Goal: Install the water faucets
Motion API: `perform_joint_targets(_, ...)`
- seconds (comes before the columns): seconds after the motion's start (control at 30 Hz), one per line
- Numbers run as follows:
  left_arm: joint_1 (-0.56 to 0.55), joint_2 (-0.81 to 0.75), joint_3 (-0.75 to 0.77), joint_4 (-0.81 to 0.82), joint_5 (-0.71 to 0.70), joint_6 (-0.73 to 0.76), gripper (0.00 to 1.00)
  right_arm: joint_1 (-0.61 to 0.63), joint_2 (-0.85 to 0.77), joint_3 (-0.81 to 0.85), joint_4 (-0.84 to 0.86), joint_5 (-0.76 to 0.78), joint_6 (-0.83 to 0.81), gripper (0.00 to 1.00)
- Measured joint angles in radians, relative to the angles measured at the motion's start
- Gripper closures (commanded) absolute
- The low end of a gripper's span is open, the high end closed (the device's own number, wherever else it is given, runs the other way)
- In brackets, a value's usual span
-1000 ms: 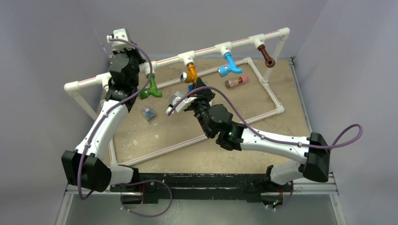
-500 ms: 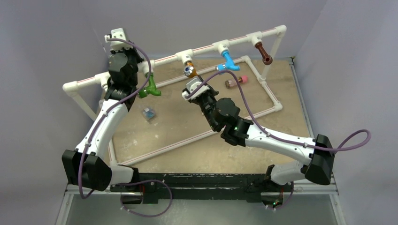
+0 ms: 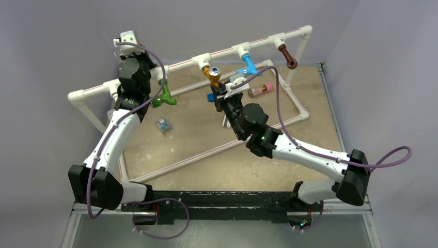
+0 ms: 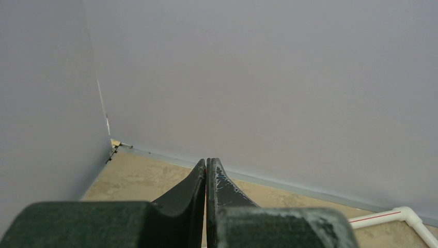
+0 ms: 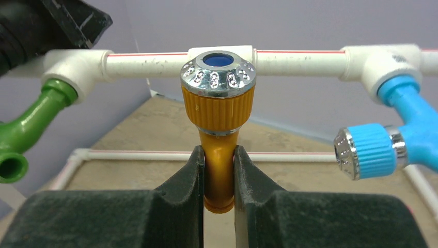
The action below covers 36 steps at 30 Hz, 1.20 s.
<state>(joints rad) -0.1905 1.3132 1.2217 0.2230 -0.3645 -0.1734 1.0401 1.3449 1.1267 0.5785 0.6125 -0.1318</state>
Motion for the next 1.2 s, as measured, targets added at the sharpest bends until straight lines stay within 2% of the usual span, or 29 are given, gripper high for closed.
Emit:
perform_joint_targets(0.2,0.0,0.0,0.0,0.0,-0.002,0.0,1.0,-0.004,0.0,-0.026,0.05,0.028,0.185,1.0)
perform_joint_targets(0.63,0.012,0.002,0.0,0.001,-0.006,0.0,1.0,-0.006,0.037,-0.045,0.14,0.057,0.38,1.0)
perform_joint_targets(1.2,0.023,0.003,0.003,0.001,-0.006,-0.005,1.0,-0.03,0.051,-0.056,0.144,0.069,0.808,1.0)
